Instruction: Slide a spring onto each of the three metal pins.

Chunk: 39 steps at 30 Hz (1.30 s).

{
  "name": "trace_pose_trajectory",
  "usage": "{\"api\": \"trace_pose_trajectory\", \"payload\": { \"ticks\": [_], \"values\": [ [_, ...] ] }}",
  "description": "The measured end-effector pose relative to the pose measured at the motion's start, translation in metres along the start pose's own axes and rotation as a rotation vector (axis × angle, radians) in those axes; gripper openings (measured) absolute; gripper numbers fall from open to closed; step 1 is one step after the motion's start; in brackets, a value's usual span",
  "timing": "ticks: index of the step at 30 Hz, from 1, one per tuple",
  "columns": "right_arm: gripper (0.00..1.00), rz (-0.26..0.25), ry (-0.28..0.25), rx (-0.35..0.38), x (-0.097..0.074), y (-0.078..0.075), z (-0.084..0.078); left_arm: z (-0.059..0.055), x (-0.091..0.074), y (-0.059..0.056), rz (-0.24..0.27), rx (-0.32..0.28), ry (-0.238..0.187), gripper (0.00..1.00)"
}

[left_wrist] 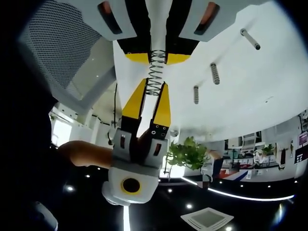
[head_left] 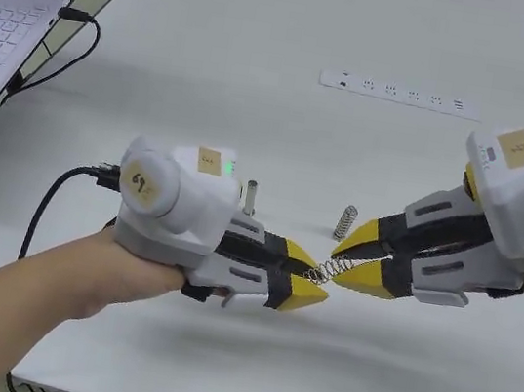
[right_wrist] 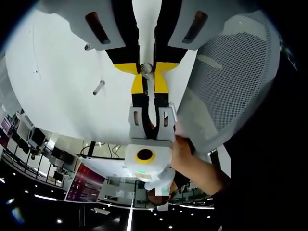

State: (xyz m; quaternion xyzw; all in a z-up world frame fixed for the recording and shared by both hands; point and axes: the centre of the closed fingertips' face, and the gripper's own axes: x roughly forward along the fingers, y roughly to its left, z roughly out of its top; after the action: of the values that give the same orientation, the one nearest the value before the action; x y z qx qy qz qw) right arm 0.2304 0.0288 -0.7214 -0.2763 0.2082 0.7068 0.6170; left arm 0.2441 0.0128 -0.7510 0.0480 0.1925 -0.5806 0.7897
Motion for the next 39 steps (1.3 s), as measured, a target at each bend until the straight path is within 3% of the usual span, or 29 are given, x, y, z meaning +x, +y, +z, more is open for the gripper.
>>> {"api": "trace_pose_trajectory", "payload": {
  "ticks": [6, 11, 18, 22, 23, 28, 39],
  "values": [
    [0.08, -0.002, -0.004, -0.019, 0.002, 0.002, 0.003, -0.002, 0.0, 0.0, -0.002, 0.001, 0.007, 0.02],
    [0.08, -0.001, 0.029, -0.054, 0.004, -0.001, 0.002, -0.003, 0.001, 0.001, 0.005, 0.006, 0.015, 0.02],
    [0.08, 0.015, 0.049, -0.051, 0.002, -0.004, 0.002, 0.0, -0.002, 0.002, 0.006, 0.011, -0.003, 0.02],
    [0.08, 0.013, 0.02, -0.03, 0.003, -0.004, 0.009, 0.002, -0.002, 0.003, 0.012, 0.011, -0.011, 0.02],
    [0.08, 0.017, -0.011, -0.01, 0.004, -0.002, 0.015, 0.003, -0.001, 0.002, 0.009, 0.011, -0.015, 0.02],
    [0.08, 0.013, -0.002, -0.029, 0.007, 0.0, 0.014, 0.001, 0.0, 0.002, 0.013, 0.02, -0.003, 0.02],
    [0.07, -0.007, -0.084, -0.031, 0.014, 0.004, 0.025, 0.002, 0.001, -0.001, 0.003, 0.029, 0.007, 0.02]
  ]
}}
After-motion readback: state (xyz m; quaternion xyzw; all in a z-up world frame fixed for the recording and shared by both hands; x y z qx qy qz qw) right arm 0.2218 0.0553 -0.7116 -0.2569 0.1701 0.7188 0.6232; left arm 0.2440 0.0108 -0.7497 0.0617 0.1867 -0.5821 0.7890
